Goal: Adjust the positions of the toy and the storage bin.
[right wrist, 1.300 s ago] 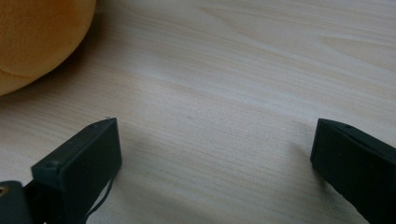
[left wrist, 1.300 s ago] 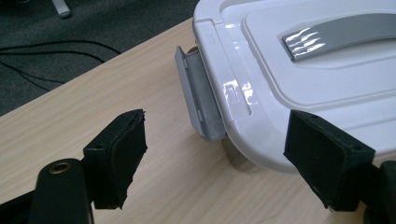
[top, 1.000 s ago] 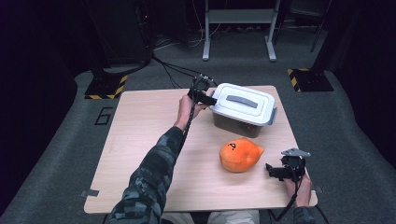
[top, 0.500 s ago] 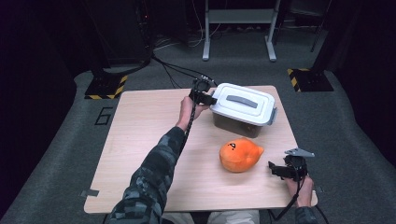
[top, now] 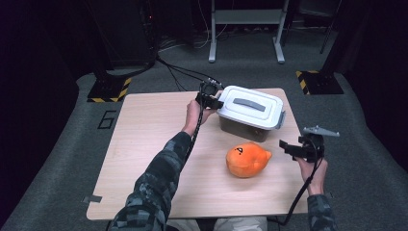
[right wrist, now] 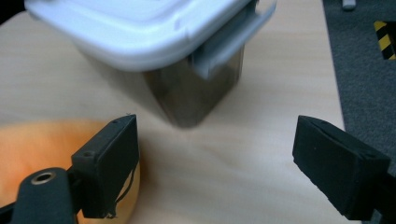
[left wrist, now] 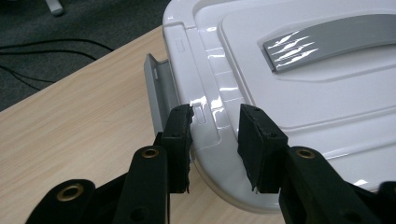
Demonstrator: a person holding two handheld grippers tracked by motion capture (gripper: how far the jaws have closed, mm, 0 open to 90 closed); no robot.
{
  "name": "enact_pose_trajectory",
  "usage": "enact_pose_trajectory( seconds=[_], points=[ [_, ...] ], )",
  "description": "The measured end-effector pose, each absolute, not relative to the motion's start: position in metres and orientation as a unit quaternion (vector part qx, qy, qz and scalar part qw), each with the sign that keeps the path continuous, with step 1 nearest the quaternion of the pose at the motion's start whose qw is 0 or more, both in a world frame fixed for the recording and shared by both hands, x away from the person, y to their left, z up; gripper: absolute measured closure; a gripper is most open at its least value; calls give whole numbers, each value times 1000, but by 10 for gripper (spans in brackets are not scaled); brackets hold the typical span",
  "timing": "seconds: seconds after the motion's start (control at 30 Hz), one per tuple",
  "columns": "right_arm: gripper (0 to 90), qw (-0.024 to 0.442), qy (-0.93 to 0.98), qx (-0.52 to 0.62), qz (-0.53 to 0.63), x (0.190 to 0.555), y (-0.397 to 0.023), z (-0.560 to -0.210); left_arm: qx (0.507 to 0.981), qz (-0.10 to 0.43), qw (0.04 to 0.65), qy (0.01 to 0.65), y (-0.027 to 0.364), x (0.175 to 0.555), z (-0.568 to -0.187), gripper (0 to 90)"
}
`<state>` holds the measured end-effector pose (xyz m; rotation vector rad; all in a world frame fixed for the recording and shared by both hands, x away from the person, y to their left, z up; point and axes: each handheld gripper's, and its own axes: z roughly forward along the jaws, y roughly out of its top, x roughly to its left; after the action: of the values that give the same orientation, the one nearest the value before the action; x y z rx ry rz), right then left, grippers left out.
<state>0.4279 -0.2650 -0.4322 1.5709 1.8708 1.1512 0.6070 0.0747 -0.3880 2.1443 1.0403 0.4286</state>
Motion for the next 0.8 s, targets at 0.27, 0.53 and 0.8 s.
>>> enact_pose_trajectory(
  seconds=[0.27, 0.53, 0.8],
  points=[
    [170, 213, 670, 577, 417, 476, -248, -400, 827, 167, 355, 403, 75, 607, -389, 645],
    [341, 177, 652, 622, 396, 508, -238, -400, 829, 168, 355, 398, 76, 605, -389, 644],
    [492, 159, 645, 635, 395, 518, -234, -405, 828, 161, 358, 401, 79, 603, -390, 642]
  ],
)
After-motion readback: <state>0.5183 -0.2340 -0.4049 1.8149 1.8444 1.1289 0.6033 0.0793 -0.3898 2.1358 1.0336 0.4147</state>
